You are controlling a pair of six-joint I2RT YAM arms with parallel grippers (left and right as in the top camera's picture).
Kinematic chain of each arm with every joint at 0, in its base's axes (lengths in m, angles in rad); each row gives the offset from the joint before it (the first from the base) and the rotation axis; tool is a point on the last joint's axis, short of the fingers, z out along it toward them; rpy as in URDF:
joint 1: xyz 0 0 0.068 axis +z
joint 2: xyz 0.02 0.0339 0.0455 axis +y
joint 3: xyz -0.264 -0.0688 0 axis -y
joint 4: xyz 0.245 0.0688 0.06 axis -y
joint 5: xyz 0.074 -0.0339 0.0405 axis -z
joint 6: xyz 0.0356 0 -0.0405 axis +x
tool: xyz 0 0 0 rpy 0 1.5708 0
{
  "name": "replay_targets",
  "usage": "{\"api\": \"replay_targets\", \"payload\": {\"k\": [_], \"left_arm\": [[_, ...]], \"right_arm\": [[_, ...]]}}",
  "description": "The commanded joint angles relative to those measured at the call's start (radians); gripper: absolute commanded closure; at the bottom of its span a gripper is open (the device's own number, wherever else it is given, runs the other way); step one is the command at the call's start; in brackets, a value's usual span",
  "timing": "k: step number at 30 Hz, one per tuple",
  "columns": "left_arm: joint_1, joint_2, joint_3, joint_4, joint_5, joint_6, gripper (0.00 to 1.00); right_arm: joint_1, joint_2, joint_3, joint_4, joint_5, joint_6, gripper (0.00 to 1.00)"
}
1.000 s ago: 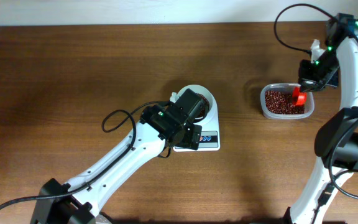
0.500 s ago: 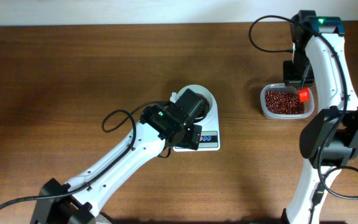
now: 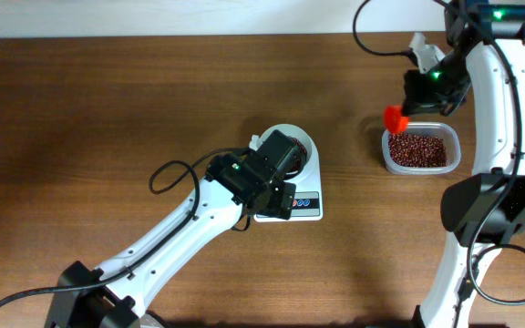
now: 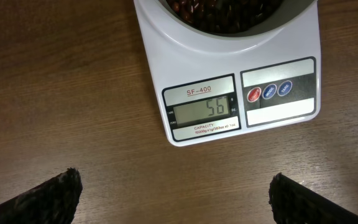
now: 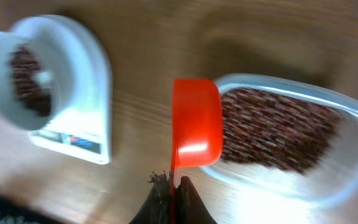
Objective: Scoop item into bowl and weigh 50g on scale
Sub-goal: 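Dip the red scoop into the bean tub and lift it with the right gripper, then carry the filled scoop over the white bowl with the right gripper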
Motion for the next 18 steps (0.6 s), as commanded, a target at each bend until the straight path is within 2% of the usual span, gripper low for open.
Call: {"api": "replay_targets", "payload": {"k": [1, 3, 6, 12, 18], "left_arm": [[-0.003, -0.004, -0.008, 0.001, -0.014, -0.005, 0.01], [-0.003, -0.004, -0.008, 0.001, -0.014, -0.005, 0.01], [-0.003, -0.004, -0.008, 0.002, -0.014, -0.005, 0.01], [-0.003, -0.004, -0.008, 0.001, -0.014, -0.005, 0.01], [-0.003, -0.004, -0.008, 0.001, -0.014, -0.005, 0.01]], "right_arm": [[0.047, 0.001, 0.018, -0.006, -0.212, -0.121, 0.96], [0.099, 0.001, 0.018, -0.005, -0.349, -0.206, 0.96], [0.169, 0.001, 0.018, 0.004, -0.417, -0.28, 0.96], [0.318, 0.002, 0.017, 0.027, -0.404, -0.298, 0.96], [0.386, 0.005, -0.018, 0.055, -0.337, -0.293, 0.96]]}}
